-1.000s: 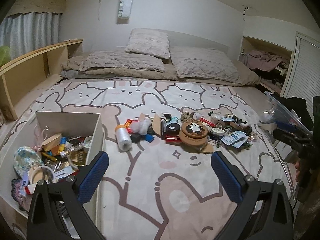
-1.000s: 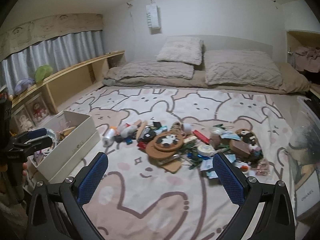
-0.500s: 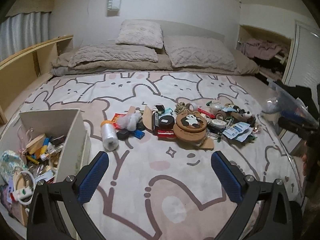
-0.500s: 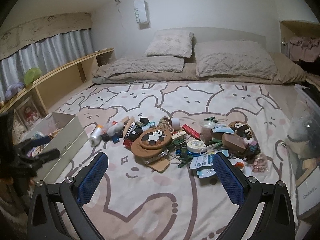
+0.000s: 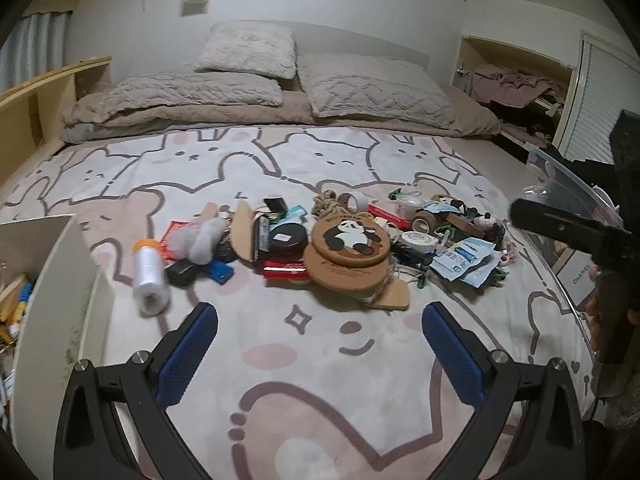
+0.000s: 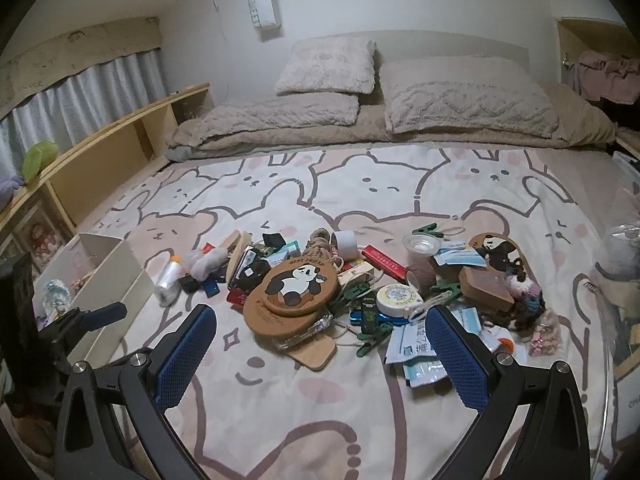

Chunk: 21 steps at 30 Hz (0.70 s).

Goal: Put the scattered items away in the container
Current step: 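Move both open tools over the pile toward the stacked cork panda coasters, then close the right tool on the stack of round cork panda coasters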

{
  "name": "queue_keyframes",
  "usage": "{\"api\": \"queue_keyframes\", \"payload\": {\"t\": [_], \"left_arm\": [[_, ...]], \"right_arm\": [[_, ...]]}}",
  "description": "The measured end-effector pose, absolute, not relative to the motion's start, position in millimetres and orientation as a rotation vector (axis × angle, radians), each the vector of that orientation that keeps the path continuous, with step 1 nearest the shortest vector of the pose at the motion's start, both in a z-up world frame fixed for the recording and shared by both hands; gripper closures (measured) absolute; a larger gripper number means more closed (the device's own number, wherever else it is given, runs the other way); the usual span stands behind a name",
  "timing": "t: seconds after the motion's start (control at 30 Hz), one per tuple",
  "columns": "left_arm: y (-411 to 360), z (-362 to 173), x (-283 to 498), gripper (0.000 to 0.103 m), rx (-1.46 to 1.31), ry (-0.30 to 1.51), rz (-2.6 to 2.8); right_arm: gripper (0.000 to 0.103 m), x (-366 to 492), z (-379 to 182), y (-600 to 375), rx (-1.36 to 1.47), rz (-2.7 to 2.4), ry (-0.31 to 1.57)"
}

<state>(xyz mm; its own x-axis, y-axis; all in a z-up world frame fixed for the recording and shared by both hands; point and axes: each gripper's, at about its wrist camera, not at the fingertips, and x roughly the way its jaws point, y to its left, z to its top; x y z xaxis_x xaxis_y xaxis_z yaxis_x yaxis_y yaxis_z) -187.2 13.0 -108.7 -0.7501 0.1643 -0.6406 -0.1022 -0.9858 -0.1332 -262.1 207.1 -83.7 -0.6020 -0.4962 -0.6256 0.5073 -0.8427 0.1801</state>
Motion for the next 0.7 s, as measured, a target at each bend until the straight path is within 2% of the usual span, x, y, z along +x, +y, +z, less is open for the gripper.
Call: {"api": "queue_keyframes", "payload": {"t": [0.37,0.7], "left_arm": [[20,-127,-219,0.000,-0.978,-0.096,2.756],[21,-157,-259,0.000,-1.042,-0.236,2.641]], "right_arm": [[0.000,-296,-97,167,0.979,-2.373,-0.006],[0.000,-335,-113,141,1.062,-2.366,-0.120]]}}
